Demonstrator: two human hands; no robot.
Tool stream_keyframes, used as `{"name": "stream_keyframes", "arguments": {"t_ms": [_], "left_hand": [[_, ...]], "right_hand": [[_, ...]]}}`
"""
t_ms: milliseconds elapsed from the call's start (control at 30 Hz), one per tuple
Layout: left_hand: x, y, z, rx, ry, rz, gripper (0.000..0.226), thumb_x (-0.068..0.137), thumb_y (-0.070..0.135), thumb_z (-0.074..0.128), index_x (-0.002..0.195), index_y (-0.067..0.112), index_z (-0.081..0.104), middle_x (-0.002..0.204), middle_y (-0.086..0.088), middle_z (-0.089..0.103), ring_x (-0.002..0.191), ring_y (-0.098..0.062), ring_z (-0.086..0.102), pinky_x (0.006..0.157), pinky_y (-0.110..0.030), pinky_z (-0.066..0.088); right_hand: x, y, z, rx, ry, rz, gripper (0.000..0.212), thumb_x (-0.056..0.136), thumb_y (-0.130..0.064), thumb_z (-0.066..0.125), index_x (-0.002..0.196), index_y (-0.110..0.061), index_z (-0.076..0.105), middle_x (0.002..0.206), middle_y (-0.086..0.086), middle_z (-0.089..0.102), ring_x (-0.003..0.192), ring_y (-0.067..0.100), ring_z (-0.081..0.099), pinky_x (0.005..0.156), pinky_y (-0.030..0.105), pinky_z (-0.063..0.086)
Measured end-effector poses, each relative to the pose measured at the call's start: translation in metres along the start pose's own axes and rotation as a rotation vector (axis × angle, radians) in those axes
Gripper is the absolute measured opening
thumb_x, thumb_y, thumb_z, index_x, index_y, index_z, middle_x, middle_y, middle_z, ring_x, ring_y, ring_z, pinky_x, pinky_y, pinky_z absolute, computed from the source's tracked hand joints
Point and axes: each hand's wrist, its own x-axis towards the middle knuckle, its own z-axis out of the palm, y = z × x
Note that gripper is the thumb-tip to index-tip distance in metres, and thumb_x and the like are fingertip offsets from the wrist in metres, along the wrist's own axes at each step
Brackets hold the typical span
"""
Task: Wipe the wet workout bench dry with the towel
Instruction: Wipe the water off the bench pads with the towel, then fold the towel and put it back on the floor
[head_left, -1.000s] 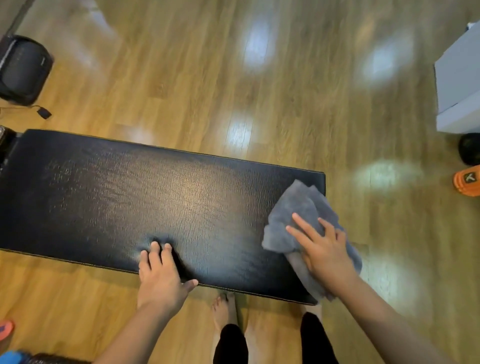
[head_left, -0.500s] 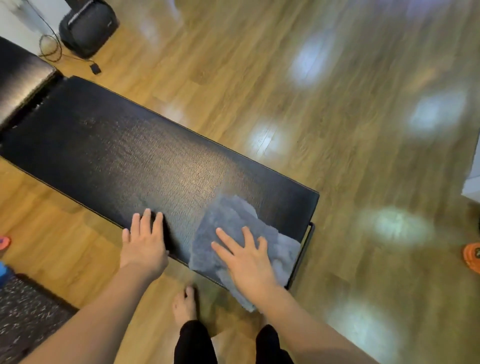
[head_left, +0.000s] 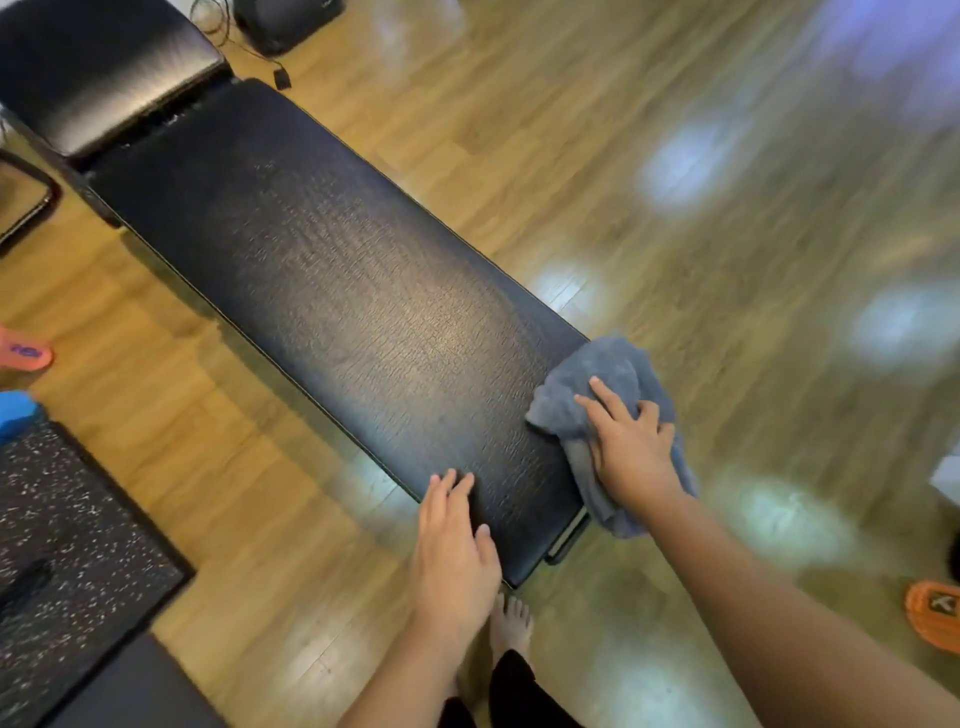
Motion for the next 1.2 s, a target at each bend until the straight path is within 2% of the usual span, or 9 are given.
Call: {"name": "stream_keyframes", "arguments": {"t_ms": [167,367,500,567,700,800,967,1067,1200], "left_hand": [[-0.027,-0.007,0.021,-0.122,0.181,-0.217,0.051,0.087,0.01,0.059,0.136,0.013,0.046,0.147,-0.005,0.036,0.139,-0.021,0.029,0.115,-0.029,0.022],[-0.046,-0.003,0.051,-0.122,0.256,-0.514,0.041,0.086,0.006,0.059,0.125,0.003,0.049,0.132,-0.013,0.046,0.122,-0.031,0.036,0.103,-0.041,0.032],[-0.066,-0.006,0.087,-0.223,0.221,-0.701,0.025,0.081,0.03,0.05,0.104,0.04,0.046,0.107,-0.002,0.063,0.102,-0.025,0.056,0.093,-0.046,0.046],[-0.07,0.005,0.098,-0.438,0.283,-0.79,0.026,0.08,0.031,0.051,0.102,0.042,0.045,0.106,-0.005,0.067,0.09,-0.02,0.061,0.089,-0.045,0.05],[-0.055,0.039,0.092,-1.176,0.637,-0.898,0.037,0.08,0.011,0.068,0.108,0.02,0.046,0.117,-0.016,0.06,0.093,-0.024,0.061,0.083,-0.039,0.048],[-0.051,0.04,0.082,-1.147,0.575,-0.915,0.058,0.079,0.027,0.079,0.124,0.018,0.043,0.119,-0.01,0.059,0.108,-0.026,0.062,0.097,-0.04,0.049],[-0.069,0.034,0.059,-0.903,0.331,-0.706,0.022,0.081,0.004,0.074,0.098,0.011,0.062,0.087,-0.005,0.063,0.065,0.001,0.06,0.064,-0.02,0.046],[-0.101,0.032,0.053,-0.48,0.221,-0.416,0.018,0.08,0.015,0.074,0.086,0.025,0.06,0.086,0.006,0.052,0.073,0.002,0.051,0.071,-0.017,0.039],[-0.159,0.026,0.065,-0.207,0.251,-0.151,0.018,0.08,0.013,0.064,0.093,0.024,0.06,0.095,0.009,0.047,0.09,-0.009,0.048,0.081,-0.02,0.04]], "right_hand": [[0.019,-0.057,-0.006,0.103,0.046,0.055,0.044,0.101,-0.025,0.042,0.144,-0.037,0.038,0.162,-0.012,0.019,0.119,0.041,0.033,0.09,0.056,0.033],[-0.081,-0.079,0.044,-0.061,0.03,-0.575,0.057,0.08,-0.027,0.061,0.135,-0.032,0.046,0.155,-0.008,0.034,0.117,0.046,0.048,0.073,0.054,0.046],[-0.1,-0.037,0.047,-0.119,0.056,-0.623,0.053,0.082,-0.026,0.043,0.135,-0.033,0.046,0.154,-0.008,0.035,0.113,0.047,0.053,0.067,0.053,0.048],[-0.102,-0.029,0.041,-0.093,0.005,-0.655,0.056,0.078,-0.022,0.042,0.133,-0.033,0.048,0.152,-0.008,0.038,0.108,0.047,0.059,0.063,0.053,0.049],[-0.098,-0.03,0.026,-0.039,-0.124,-0.642,0.077,0.06,-0.027,0.082,0.13,-0.034,0.049,0.151,-0.01,0.037,0.103,0.043,0.06,0.063,0.051,0.052],[-0.101,-0.019,0.025,-0.042,-0.192,-0.708,0.067,0.071,-0.047,0.073,0.133,-0.036,0.049,0.154,-0.012,0.033,0.11,0.043,0.058,0.07,0.053,0.054],[-0.106,-0.002,0.004,0.062,-0.376,-0.805,0.057,0.091,-0.066,0.038,0.14,-0.038,0.04,0.155,-0.022,0.026,0.127,0.031,0.035,0.094,0.048,0.037],[-0.097,-0.006,-0.018,0.047,-0.131,-0.879,0.055,0.083,-0.042,0.064,0.133,-0.031,0.044,0.138,-0.009,0.039,0.109,0.033,0.05,0.084,0.046,0.039],[-0.102,-0.019,-0.029,-0.289,-0.111,-1.14,0.084,0.062,-0.037,0.084,0.138,-0.028,0.05,0.158,0.008,0.031,0.133,0.044,0.04,0.095,0.059,0.037]]}}
